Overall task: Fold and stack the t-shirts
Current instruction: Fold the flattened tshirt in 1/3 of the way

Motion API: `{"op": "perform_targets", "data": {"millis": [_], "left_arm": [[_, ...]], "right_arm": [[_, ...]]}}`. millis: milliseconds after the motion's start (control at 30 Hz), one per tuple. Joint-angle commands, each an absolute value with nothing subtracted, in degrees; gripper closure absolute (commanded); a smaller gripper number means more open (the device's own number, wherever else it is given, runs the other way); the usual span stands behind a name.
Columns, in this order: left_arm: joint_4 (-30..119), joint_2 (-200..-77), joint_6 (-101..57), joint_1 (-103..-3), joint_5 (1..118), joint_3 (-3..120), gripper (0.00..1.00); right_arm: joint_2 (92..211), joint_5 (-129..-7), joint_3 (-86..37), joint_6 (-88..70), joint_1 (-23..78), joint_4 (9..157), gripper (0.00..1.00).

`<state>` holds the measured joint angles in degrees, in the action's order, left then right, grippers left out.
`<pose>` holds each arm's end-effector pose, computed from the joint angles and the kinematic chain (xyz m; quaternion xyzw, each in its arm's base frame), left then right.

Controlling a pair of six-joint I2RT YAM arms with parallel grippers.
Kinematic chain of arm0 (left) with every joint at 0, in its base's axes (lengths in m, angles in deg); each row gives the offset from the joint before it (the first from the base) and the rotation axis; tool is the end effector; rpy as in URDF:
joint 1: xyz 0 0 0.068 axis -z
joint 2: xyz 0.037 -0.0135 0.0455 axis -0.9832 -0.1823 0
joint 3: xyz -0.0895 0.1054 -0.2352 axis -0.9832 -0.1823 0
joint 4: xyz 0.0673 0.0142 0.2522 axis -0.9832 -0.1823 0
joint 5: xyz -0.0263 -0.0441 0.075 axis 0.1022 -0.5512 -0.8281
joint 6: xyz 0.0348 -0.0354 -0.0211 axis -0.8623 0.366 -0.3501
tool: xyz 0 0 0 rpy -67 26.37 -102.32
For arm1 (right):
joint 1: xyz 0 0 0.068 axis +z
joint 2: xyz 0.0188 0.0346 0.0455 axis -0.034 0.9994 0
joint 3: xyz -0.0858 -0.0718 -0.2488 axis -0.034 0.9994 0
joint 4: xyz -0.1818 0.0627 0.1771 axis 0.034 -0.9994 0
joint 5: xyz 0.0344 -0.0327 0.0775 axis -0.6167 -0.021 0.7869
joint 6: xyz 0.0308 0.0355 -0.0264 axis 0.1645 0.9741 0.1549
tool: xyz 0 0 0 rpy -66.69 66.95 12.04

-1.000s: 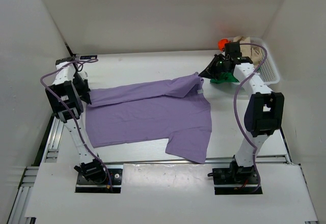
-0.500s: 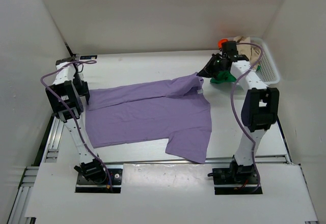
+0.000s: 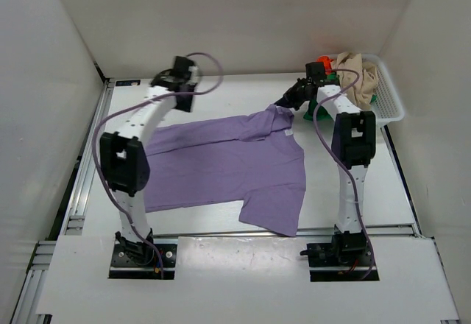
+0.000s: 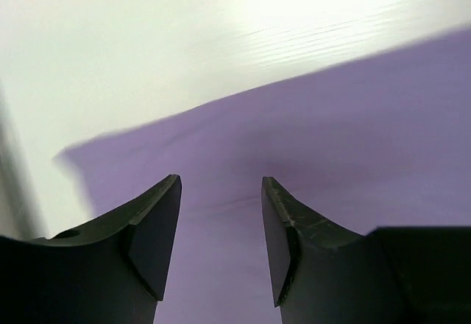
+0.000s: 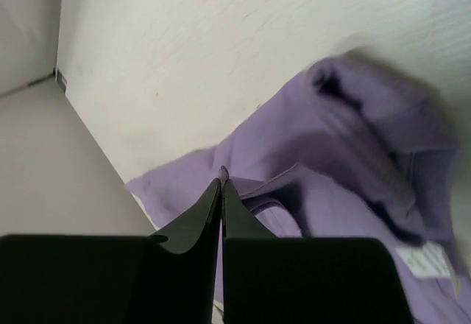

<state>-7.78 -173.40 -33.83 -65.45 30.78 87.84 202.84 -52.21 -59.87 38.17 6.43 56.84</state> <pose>0.4088 -0.0894 0.2899 0.0690 0.9473 0.1391 0.2801 0.5115 0.0897 0.1960 0.2882 0.8709 0.3426 0.2026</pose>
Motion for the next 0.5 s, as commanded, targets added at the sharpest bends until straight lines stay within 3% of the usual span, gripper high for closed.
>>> {"op": "perform_targets", "data": {"millis": [0, 167, 467], "left_arm": [[-5.38, -175.37, -33.82, -54.03, 41.41, 95.14, 0.41], [-2.22, -188.27, -33.82, -45.32, 56.95, 106.66, 0.47], [2.97, -200.78, -33.82, -39.07, 63.40, 115.28, 0.59]], "right_arm": [[204.60, -53.66, -62.05, 45.04, 6.40, 62.09, 1.00], [206.98, -54.19, -62.58, 45.58, 6.40, 62.71, 1.00], [206.98, -55.15, -59.59, 42.69, 5.87, 62.62, 1.00]]}}
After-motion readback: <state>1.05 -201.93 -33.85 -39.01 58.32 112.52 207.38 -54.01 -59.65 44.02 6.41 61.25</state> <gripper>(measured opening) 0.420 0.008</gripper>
